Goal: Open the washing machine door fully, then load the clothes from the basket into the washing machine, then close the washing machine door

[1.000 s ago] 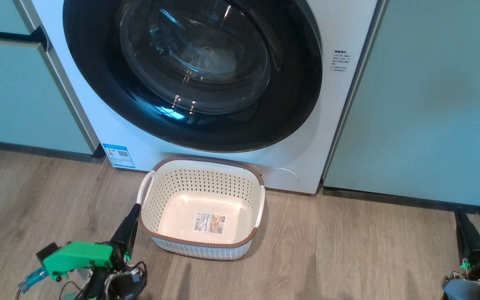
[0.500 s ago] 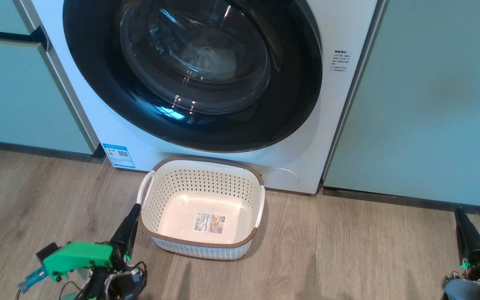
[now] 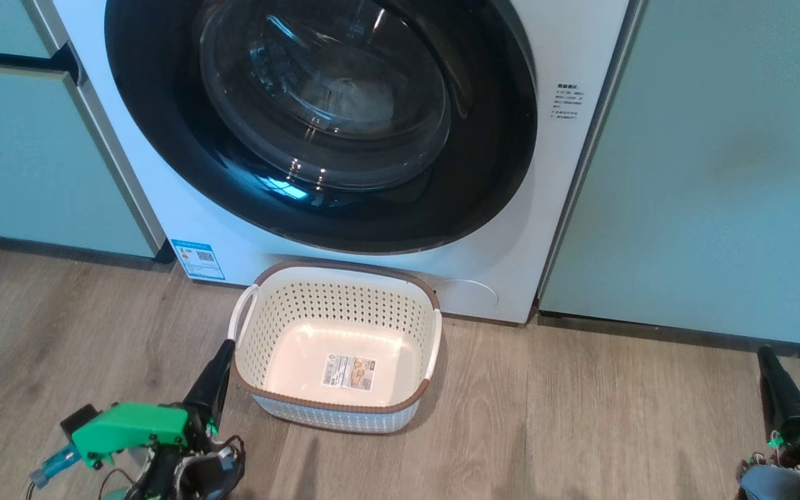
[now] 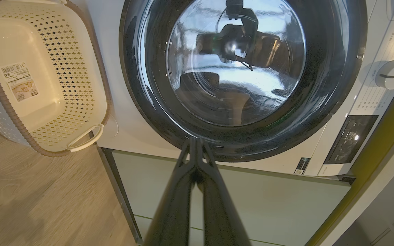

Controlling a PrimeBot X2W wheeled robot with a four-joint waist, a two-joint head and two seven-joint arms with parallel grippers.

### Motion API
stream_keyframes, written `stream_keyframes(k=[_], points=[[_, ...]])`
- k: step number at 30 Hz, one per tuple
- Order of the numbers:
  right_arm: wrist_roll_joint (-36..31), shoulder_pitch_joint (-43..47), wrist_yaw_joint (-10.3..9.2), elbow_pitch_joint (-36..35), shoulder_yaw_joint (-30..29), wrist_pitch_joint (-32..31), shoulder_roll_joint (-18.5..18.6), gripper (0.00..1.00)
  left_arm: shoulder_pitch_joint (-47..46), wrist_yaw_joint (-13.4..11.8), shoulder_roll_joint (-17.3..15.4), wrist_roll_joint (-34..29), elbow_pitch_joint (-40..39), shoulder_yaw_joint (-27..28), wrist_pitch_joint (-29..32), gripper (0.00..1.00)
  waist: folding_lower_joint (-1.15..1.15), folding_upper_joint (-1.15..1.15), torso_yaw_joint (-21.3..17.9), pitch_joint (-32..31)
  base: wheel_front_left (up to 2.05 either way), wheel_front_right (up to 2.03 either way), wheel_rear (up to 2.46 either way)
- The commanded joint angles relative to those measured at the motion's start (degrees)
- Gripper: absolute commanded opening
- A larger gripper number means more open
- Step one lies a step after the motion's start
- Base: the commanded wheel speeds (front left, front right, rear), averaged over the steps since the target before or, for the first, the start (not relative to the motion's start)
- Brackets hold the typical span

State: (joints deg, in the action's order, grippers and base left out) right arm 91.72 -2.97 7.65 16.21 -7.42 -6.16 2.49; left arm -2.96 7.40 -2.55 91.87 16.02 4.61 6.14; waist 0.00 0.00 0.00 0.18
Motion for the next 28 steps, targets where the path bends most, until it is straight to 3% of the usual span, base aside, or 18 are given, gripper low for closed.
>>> stream_keyframes(k=[1,28], points=[[0.45,-3.21,-0.16,-2.19,0.9,-0.33,0.39,0.0,-3.22,0.09,-0.32,0.29,-1.99,1.91,0.35,0.0,0.0,0.0,0.0,0.0,0.0,0.0,0.0],[0.45,-3.21,-0.16,-2.19,0.91,-0.32,0.39,0.0,-3.22,0.09,-0.32,0.3,-1.99,1.91,0.35,0.0,0.0,0.0,0.0,0.0,0.0,0.0,0.0]])
